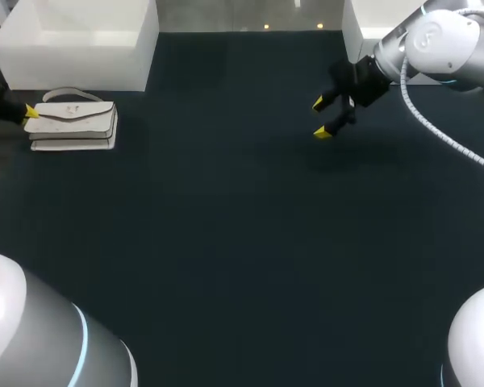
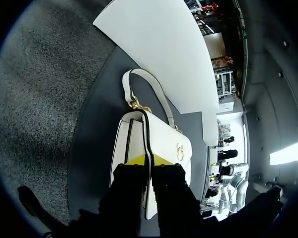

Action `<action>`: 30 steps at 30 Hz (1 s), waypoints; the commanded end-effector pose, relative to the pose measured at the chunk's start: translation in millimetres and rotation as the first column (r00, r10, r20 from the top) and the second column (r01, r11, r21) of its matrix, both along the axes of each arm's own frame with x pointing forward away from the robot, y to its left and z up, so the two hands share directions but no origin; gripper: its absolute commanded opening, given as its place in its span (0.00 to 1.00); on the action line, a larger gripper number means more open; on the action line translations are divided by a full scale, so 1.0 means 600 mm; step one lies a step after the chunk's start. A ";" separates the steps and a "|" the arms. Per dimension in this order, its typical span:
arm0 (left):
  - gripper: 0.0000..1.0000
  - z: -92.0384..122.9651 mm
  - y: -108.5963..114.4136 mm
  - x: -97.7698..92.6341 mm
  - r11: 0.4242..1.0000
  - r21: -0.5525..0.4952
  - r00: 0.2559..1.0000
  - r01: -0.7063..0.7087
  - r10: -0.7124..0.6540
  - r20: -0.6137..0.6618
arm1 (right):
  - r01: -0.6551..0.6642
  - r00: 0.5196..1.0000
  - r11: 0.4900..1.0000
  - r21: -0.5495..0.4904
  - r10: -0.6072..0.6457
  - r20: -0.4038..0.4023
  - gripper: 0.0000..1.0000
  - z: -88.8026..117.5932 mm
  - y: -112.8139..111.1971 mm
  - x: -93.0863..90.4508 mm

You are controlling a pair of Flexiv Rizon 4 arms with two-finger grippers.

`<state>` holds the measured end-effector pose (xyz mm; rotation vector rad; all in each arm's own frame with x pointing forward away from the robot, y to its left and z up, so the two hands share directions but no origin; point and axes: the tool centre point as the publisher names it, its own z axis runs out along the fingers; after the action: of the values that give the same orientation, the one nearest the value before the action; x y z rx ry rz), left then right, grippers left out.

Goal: Pick up the bag, open it, inspect its contents, close it, and place it on the opposite side

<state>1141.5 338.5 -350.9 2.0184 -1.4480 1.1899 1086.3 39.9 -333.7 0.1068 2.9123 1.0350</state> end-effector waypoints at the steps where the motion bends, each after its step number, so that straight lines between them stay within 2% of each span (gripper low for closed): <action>1: 0.00 -0.001 -0.007 0.001 0.972 -0.054 0.961 0.228 -0.234 -0.151 | -0.003 1.000 1.000 0.002 0.003 -0.002 1.00 -0.001 0.000 0.002; 15: 0.00 0.007 -0.071 -0.034 0.991 -0.032 0.986 0.130 -0.132 -0.104 | -0.003 1.000 1.000 0.002 0.003 -0.002 1.00 -0.001 0.000 0.002; 23: 0.00 0.009 -0.109 -0.051 1.000 -0.017 0.998 0.023 -0.024 -0.050 | -0.003 1.000 1.000 0.002 0.003 -0.002 1.00 -0.001 0.000 0.002; 30: 0.00 0.017 -0.159 -0.068 1.000 -0.002 1.000 0.006 -0.006 -0.027 | -0.003 1.000 1.000 0.002 0.003 -0.002 1.00 -0.001 0.000 0.002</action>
<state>1112.7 258.6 -344.8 1.8872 -1.4709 1.0216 1086.5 40.1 -333.8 0.1068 2.9123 1.0353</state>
